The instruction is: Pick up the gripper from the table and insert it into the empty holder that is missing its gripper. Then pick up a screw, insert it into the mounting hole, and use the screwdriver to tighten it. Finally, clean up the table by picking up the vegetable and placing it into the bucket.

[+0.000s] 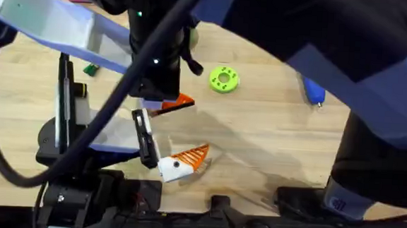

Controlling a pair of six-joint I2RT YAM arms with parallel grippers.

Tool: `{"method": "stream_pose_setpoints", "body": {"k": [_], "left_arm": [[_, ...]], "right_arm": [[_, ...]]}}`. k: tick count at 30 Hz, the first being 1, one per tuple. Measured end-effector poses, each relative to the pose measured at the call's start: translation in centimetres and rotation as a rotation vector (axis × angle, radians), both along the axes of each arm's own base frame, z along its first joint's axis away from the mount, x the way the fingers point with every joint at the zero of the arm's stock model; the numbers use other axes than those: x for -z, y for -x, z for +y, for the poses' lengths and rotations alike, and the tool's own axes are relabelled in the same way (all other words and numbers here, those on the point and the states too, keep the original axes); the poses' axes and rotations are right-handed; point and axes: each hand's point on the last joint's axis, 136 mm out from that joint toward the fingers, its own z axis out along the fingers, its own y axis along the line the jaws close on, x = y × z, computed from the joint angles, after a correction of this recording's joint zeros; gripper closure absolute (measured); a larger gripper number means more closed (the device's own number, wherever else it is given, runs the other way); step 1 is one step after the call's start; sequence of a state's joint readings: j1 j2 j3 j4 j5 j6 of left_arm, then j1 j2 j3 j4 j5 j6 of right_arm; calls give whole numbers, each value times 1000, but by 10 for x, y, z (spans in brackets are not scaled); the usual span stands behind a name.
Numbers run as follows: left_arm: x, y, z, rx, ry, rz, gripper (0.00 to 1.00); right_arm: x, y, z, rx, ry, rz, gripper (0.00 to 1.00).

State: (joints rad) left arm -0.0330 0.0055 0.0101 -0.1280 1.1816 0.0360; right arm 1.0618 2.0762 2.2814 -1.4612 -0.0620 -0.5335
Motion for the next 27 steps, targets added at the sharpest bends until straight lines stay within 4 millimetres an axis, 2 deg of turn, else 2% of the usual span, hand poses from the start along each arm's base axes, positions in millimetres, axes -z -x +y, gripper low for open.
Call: {"method": "stream_pose_setpoints", "body": {"k": [5, 6, 11, 12, 16, 20, 24, 27], "left_arm": [[0, 0, 0, 0, 0, 0, 13], [0, 0, 0, 0, 0, 0, 13], [0, 0, 0, 3, -1, -2, 12], [0, 1, 0, 4, -1, -4, 13], [0, 1, 0, 4, -2, -5, 13], [0, 1, 0, 4, -2, -7, 13], [0, 1, 0, 4, -2, -7, 13], [0, 1, 0, 4, -2, -7, 13]], "right_arm": [[0, 0, 0, 6, 0, 2, 975], [0, 0, 0, 7, 0, 2, 871], [0, -1, -2, 11, 7, -4, 154], [-1, -2, -3, 11, 9, -8, 46], [-12, -8, -5, 58, -33, -21, 9], [-46, -24, -8, 183, -156, -46, 7], [-70, -53, -31, 350, -232, -54, 8], [-73, -84, -54, 496, -246, -47, 7]]}}
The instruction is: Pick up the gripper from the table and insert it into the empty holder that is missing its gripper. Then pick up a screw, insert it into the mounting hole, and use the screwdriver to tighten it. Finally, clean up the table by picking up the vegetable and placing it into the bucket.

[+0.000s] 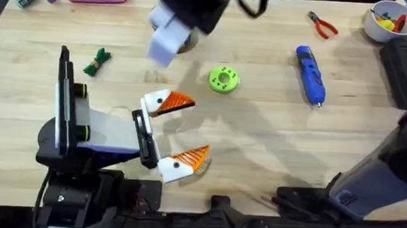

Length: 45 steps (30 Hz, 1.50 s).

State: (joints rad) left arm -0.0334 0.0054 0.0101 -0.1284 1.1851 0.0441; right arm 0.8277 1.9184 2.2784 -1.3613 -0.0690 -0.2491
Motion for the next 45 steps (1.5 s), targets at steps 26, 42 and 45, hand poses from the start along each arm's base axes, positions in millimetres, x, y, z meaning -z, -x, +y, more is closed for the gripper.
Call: {"method": "stream_pose_setpoints", "body": {"k": [26, 42, 45], "left_arm": [[0, 0, 0, 0, 0, 0, 13], [0, 0, 0, 0, 0, 0, 13], [0, 0, 0, 0, 0, 0, 13]], "right_arm": [[36, -53, -163, 637, -40, 142, 7], [58, -40, -310, 1065, 135, 92, 7], [63, -40, -317, 1083, 165, 103, 7]]}}
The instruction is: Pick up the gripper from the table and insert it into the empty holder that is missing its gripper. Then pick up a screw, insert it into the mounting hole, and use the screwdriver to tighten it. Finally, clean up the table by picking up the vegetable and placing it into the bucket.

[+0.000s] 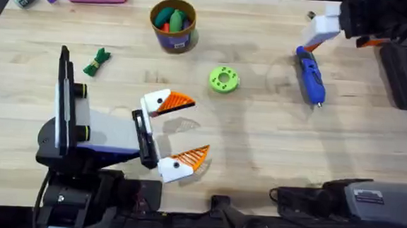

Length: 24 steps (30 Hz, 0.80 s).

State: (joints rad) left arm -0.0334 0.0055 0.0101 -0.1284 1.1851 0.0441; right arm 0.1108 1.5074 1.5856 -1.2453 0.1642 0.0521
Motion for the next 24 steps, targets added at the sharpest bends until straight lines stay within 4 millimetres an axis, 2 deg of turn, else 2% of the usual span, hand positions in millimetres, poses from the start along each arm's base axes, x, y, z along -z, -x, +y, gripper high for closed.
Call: {"method": "stream_pose_setpoints", "body": {"k": [7, 12, 24], "left_arm": [[0, 0, 0, 0, 0, 0, 12], [0, 0, 0, 0, 0, 0, 13], [0, 0, 0, 0, 0, 0, 14]], "right_arm": [[4, 4, -12, 33, 19, 27, 7], [6, 11, -13, 33, 24, 56, 7], [6, 10, -13, 34, 24, 51, 8]]}}
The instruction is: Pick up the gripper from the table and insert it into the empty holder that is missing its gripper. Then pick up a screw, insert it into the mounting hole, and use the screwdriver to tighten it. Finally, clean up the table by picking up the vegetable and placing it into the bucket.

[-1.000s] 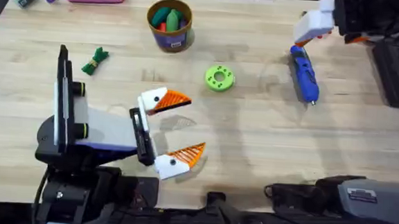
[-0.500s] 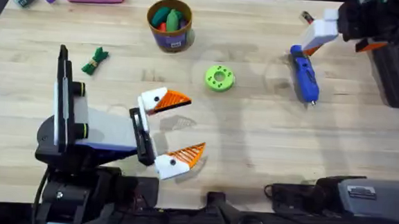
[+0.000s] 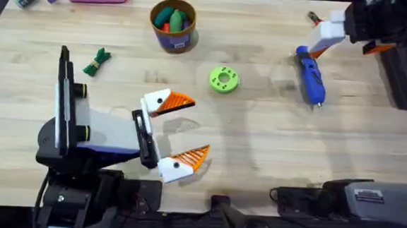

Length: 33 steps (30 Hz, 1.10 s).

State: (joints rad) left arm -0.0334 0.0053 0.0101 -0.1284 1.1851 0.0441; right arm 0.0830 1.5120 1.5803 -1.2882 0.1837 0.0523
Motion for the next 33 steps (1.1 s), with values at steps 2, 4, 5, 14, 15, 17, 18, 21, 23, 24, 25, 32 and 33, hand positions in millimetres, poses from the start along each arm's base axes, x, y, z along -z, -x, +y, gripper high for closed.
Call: {"method": "stream_pose_setpoints", "body": {"k": [2, 4, 5, 14, 15, 17, 18, 21, 23, 24, 25, 32, 33], "left_arm": [[0, 0, 0, 0, 0, 0, 13], [0, 0, 0, 0, 0, 0, 13], [0, 0, 0, 0, 0, 0, 13], [0, 0, 0, 0, -1, -3, 987], [0, 0, 0, 0, -1, -4, 993], [0, 0, 0, 1, -1, -4, 995], [0, 0, 0, 0, -1, -3, 994], [0, 0, 0, 0, -1, -3, 995], [0, 0, 0, 0, -1, -3, 995], [0, 0, 0, 0, -1, -3, 995], [0, 0, 0, 0, -1, -3, 995], [0, -1, 1, -8, -2, -6, 995], [0, -2, 1, -12, -3, -7, 995]], "right_arm": [[0, -1, 0, 0, 0, -6, 7], [-1, -2, 0, 0, 0, -10, 8], [-1, -2, 0, 0, 0, -9, 7], [-1, -2, 0, 1, 2, -10, 7], [-1, -2, 0, 2, 2, -10, 7], [0, -3, 0, 6, 1, -11, 8], [1, -5, -1, 8, 1, -10, 8], [11, -16, -4, 23, -13, 0, 7], [22, -27, -8, 42, -37, 7, 7], [27, -32, -12, 51, -49, 12, 8], [34, -38, -17, 63, -56, 18, 7], [86, -64, -44, 70, -67, 98, 8], [92, -67, -45, 58, -65, 107, 8]]}}
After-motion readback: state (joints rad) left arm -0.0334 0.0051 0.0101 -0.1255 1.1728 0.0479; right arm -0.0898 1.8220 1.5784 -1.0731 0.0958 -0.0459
